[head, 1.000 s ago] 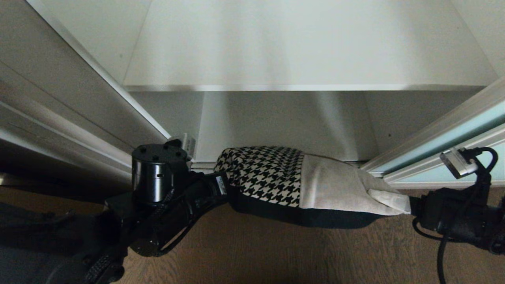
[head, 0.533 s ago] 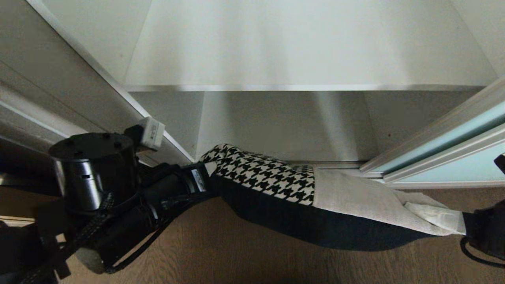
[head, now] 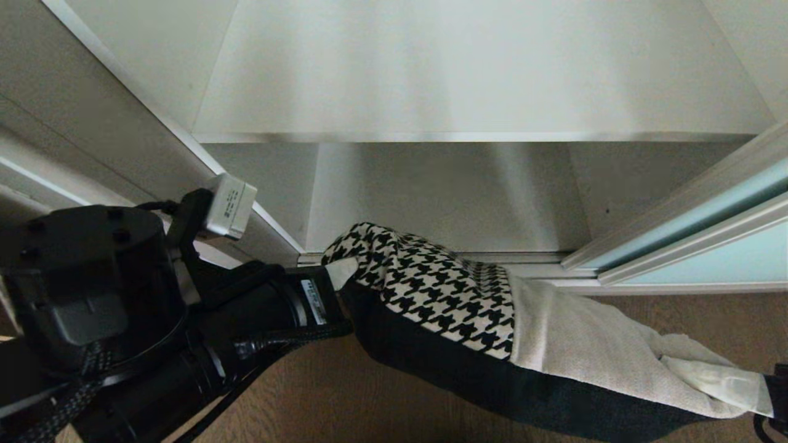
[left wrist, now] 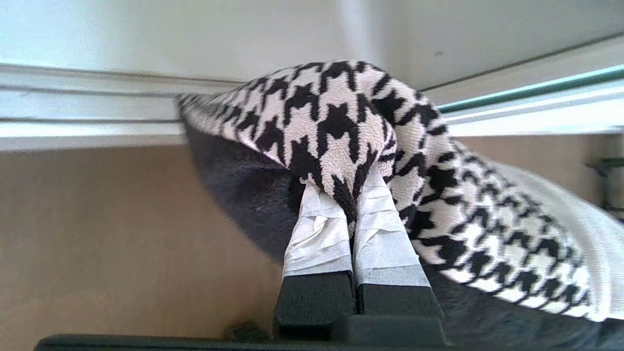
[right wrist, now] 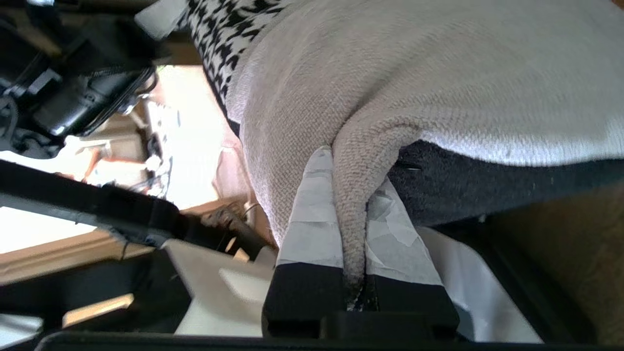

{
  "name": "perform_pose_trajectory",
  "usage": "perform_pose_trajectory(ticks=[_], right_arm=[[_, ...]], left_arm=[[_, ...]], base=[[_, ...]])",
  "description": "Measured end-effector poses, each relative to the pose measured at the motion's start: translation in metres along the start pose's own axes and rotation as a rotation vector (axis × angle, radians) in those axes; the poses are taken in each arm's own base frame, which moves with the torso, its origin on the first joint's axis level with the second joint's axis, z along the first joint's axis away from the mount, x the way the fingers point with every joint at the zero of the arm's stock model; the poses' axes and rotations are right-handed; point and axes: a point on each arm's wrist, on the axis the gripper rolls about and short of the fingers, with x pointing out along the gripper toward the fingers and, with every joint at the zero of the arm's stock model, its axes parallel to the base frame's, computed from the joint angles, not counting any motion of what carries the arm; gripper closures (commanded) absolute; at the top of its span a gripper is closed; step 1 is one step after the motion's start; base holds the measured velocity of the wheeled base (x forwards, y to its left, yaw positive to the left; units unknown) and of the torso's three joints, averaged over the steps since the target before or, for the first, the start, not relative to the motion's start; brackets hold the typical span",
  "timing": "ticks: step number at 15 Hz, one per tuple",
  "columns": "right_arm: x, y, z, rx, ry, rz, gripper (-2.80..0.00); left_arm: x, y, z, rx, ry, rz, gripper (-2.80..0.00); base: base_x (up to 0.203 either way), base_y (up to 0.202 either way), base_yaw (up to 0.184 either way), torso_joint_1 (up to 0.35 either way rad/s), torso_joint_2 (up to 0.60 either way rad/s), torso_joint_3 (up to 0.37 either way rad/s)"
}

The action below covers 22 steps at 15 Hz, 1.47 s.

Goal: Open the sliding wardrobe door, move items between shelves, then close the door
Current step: Place the pillow on the higher shelf

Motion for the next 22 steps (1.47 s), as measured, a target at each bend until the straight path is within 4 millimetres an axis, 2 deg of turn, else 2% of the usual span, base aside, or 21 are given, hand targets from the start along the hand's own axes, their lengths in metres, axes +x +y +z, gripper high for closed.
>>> perform_pose_trajectory(ticks=[5, 11, 18, 22], right_arm=[[-0.005, 0.006, 0.001, 0.097, -0.019, 0.007, 0.0], [-0.01, 0.01, 0.001, 0.101, -0.036, -0.003, 0.0], [-0.012, 0.012, 0.001, 0.1, -0.037, -0.002, 0.0], [-0.012, 0.012, 0.001, 0.099, -0.033, 0.003, 0.0]], left_arm=[[-0.011, -0.007, 0.008, -0.009, -0.028, -0.043, 0.0], [-0.027, -0.001, 0.005, -0.005, -0.027, -0.051, 0.0], [-0.026, -0.002, 0.007, -0.007, -0.033, -0.049, 0.0], [-0.024, -0.003, 0.008, -0.003, -0.037, -0.047, 0.0]], base=[[-0.013, 0.0, 0.0, 0.001, 0.0, 0.001], [-0.188, 0.0, 0.0, -0.001, 0.0, 0.002], [-0.191, 0.0, -0.001, 0.002, 0.0, 0.003], [0.0, 0.0, 0.0, 0.0, 0.0, 0.0]])
